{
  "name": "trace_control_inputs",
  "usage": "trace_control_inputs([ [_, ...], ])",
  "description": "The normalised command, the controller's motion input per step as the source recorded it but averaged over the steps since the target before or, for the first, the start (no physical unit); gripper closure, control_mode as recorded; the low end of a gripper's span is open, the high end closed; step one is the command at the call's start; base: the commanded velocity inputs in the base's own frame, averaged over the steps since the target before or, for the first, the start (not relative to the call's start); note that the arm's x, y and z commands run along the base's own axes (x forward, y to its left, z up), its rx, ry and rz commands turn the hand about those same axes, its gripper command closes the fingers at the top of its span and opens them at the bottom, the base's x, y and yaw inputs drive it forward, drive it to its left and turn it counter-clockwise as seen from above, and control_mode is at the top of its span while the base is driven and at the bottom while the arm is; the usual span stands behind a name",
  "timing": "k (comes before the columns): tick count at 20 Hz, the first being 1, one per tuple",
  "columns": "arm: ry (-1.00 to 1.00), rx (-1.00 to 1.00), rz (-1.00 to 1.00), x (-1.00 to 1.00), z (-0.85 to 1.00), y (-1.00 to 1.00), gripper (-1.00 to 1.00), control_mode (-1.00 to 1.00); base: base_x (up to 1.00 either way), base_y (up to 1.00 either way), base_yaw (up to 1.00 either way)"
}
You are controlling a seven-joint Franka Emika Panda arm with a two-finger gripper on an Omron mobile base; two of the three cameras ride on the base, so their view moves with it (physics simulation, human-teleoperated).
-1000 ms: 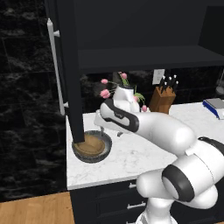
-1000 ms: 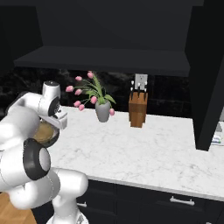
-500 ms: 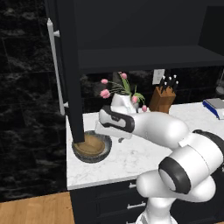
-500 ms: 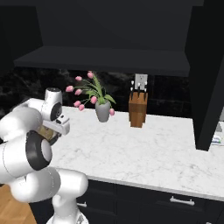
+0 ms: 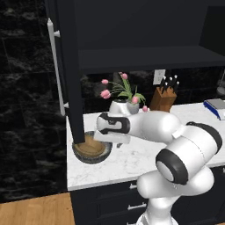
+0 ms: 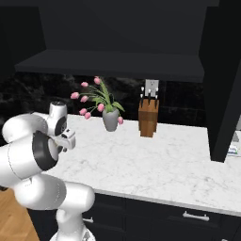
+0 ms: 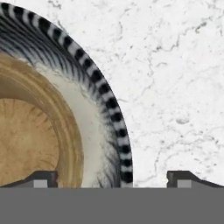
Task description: Pick up the bowls on the counter and stack them on top of one another in the open cabinet. Place the smaller bowl on top of the larger bowl.
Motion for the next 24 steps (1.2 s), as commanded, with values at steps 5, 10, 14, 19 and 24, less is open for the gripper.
trace_control_inputs([
  [5,0.0,0.0,0.04,0.01,-0.29,0.1,-1.0,-1.0,0.0,0.0,0.0],
  [10,0.0,0.0,0.01,0.0,-0.05,0.01,1.0,-1.0,0.0,0.0,0.0],
  [14,0.0,0.0,0.0,0.0,0.0,0.0,1.0,-1.0,0.0,0.0,0.0],
  [19,-0.05,0.03,-0.01,-0.16,0.23,0.0,1.0,-1.0,0.0,0.0,0.0],
  [24,-0.32,0.06,-0.16,-0.82,0.91,-0.09,1.0,-1.0,0.0,0.0,0.0],
])
